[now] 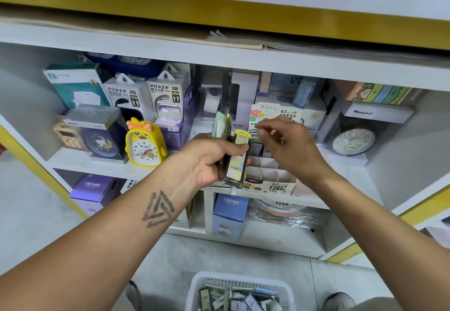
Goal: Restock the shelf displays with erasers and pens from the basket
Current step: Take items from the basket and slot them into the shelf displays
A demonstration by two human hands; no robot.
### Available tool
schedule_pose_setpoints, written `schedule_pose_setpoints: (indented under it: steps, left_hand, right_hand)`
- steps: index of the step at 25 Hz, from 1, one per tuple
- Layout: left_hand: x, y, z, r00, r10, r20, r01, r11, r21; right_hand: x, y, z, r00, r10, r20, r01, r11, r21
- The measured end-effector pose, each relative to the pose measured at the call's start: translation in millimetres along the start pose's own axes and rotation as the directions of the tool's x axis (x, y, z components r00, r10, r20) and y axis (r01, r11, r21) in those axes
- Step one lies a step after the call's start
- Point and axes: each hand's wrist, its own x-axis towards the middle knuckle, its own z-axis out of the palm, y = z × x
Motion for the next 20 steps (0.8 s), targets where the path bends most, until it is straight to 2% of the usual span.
schedule_pose_setpoints:
  steps: [1,2,3,4,7,11,13,16,18,20]
  left_hand:
    - [-0.7,-0.8,1.7,1.000,0.009,0.019,-0.009,1.000,0.005]
    - [-1.4,-1.7,3.7,0.999,0.020,0.041,-0.020,1.000,0.012]
    - [-1.9,-2.9,6.2,0.998,0.026,0.060,-0.027,0.999,0.018]
    - [-2.3,-4.2,9.1,0.997,0.022,0.077,-0.023,1.000,0.020]
    - [-3.0,-6.4,15.7,0.992,-0.024,0.123,0.030,0.998,-0.047]
    - [1.5,-5.5,19.8,0.996,-0.048,0.077,0.054,0.996,-0.078]
    - [4.8,-6.3,20.2,0.998,-0.055,0.018,0.056,0.997,-0.057]
    - [8.2,-8.0,21.5,0.999,-0.053,-0.014,0.052,0.998,-0.025]
    - [10.6,-9.8,24.2,0.999,-0.045,-0.019,0.044,0.999,-0.011]
    - [11.6,-11.7,26.7,0.999,-0.048,-0.007,0.048,0.999,-0.006]
  right_hand:
    - [0.2,-6.7,-0.1,0.990,0.132,0.051,-0.140,0.966,0.216]
    - [-0.4,-12.2,-0.3,0.964,0.230,0.131,-0.263,0.884,0.386]
    - [-1.1,-15.5,-1.1,0.937,0.288,0.197,-0.348,0.801,0.488]
    - [-1.9,-16.4,-3.6,0.918,0.323,0.229,-0.396,0.744,0.537]
    - [-3.0,-9.8,-17.0,0.893,0.392,0.222,-0.443,0.675,0.591]
    - [-2.5,3.2,-37.7,0.882,0.450,0.141,-0.438,0.670,0.599]
    - [-2.0,11.5,-52.3,0.890,0.455,0.004,-0.381,0.741,0.553]
    - [-3.7,23.1,-68.8,0.930,0.328,-0.167,-0.282,0.926,0.250]
    - [-8.8,25.6,-70.5,0.963,0.200,-0.182,-0.204,0.979,-0.003]
    - [-13.1,27.2,-66.2,0.984,0.084,-0.159,-0.109,0.982,-0.154]
